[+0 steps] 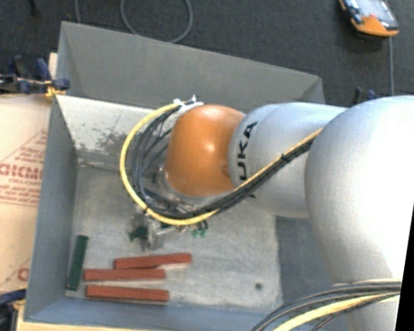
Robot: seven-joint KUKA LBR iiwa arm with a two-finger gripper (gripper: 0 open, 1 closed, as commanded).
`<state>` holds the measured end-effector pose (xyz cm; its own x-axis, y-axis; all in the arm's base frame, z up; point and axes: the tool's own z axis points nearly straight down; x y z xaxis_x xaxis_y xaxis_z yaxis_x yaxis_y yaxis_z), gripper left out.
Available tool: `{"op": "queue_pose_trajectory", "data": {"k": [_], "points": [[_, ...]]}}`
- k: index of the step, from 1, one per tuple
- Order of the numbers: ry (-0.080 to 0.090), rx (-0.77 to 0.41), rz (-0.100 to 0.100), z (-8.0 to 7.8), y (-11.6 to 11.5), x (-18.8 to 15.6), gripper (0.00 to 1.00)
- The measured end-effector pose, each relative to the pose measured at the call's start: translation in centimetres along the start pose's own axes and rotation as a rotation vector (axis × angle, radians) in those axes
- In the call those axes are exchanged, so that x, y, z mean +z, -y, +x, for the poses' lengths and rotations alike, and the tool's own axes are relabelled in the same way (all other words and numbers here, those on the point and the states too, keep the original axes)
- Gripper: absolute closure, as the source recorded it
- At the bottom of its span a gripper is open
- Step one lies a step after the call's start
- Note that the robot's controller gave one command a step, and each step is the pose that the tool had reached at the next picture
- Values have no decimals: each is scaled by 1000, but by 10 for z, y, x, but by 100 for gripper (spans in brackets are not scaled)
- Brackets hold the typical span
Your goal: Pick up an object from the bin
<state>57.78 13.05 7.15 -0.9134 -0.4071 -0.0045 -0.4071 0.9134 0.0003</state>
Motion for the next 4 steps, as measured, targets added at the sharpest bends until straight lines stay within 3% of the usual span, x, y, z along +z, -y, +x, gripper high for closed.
{"op": "queue_pose_trajectory", "data": {"k": [1, 2, 3, 4], "points": [[6, 28, 4, 25, 25, -134, 100], [-1, 28, 1, 25, 23, -129, 0], [-7, -368, -2, 59, -6, -6, 0], [1, -364, 1, 57, -5, -9, 100]]}}
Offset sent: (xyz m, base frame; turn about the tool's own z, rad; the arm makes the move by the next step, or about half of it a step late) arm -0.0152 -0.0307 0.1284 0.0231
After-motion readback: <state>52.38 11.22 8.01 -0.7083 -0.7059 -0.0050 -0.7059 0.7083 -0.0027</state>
